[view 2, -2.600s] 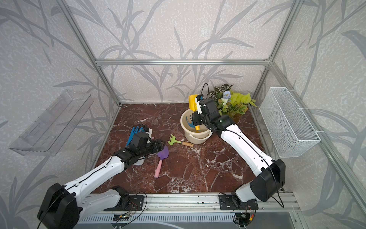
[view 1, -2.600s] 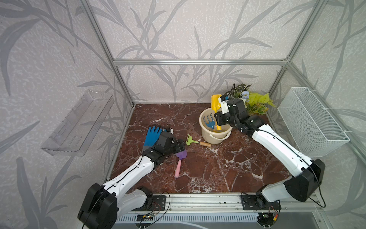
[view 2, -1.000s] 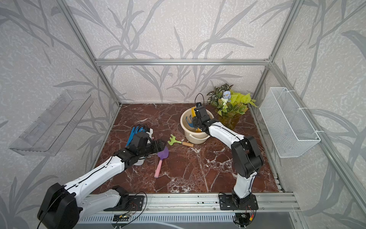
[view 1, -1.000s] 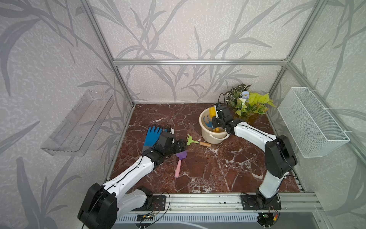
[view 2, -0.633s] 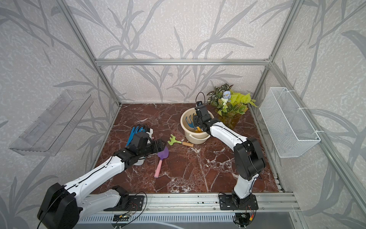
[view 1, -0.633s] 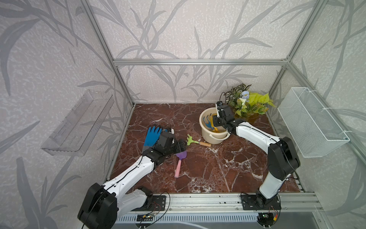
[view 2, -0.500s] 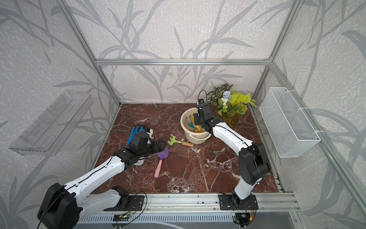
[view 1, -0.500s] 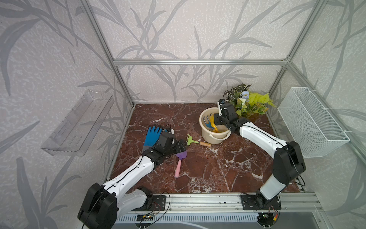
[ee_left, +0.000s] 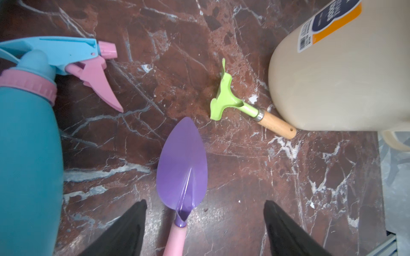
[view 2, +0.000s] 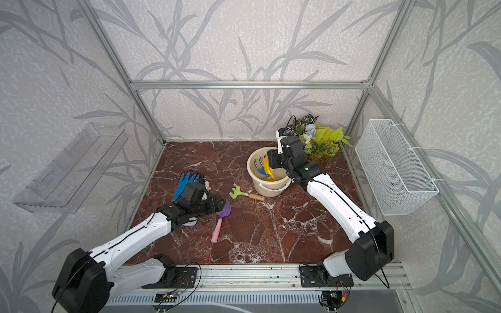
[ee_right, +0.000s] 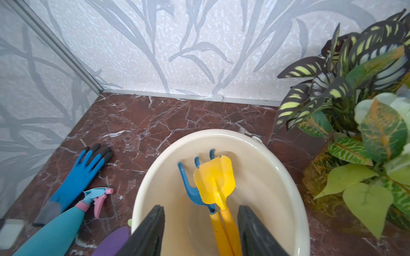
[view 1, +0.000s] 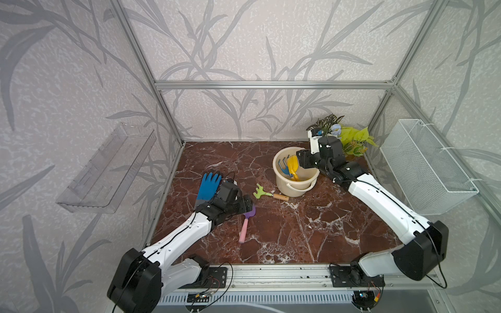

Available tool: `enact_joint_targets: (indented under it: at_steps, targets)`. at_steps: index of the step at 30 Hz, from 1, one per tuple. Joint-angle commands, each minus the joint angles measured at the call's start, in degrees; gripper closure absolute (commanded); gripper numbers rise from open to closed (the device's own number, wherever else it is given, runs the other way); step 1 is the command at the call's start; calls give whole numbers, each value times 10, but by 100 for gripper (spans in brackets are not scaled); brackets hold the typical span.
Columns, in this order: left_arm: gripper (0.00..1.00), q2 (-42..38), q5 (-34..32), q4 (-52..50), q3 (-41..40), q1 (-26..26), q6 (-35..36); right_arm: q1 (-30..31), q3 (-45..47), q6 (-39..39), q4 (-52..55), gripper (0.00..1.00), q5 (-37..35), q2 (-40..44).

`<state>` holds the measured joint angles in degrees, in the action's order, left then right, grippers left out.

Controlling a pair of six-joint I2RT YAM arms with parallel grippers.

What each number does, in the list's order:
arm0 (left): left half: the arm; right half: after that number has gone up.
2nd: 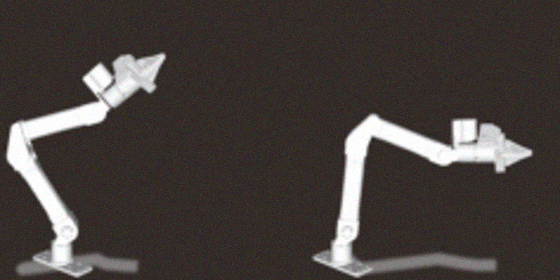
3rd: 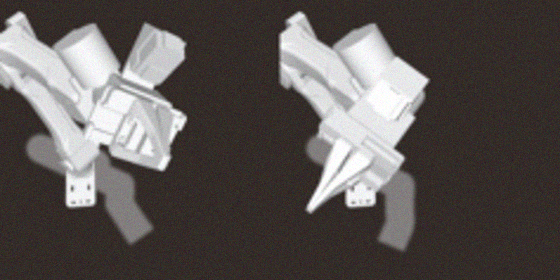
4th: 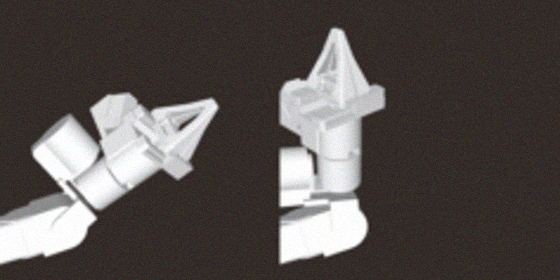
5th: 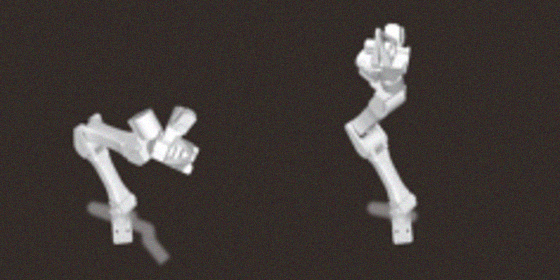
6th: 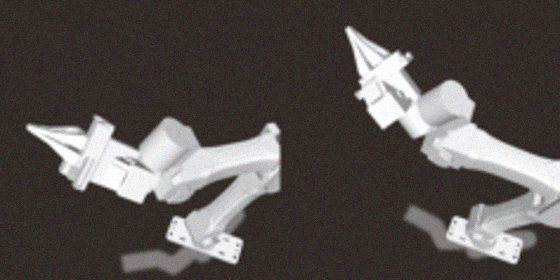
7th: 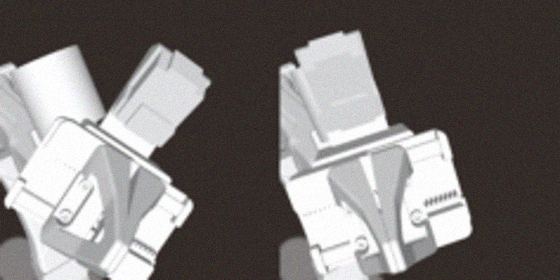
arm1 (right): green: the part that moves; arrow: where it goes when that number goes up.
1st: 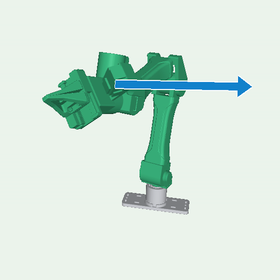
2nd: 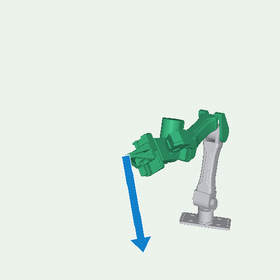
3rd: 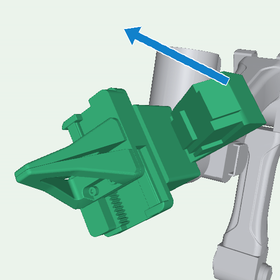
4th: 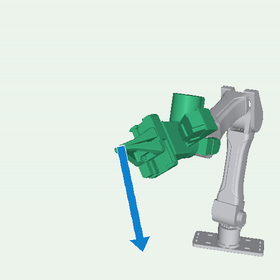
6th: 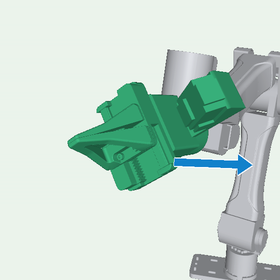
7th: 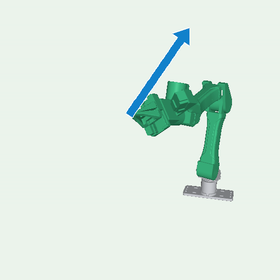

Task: Organize the gardening tools
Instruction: Place the gardening tool in the container, then pick up the gardening tool from the center of the board.

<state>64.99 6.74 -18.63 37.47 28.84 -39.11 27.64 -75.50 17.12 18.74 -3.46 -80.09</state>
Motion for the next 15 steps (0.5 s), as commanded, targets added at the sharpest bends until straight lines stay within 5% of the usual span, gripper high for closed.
enact_joint_targets:
  at_steps: [1,15]
  targets:
    - [21,19,9,-37,12,6,18,1,39,41,18,43,57,37]
    - [31,90,-35,-78,25,75,18,58,168,72,28,43,73,116]
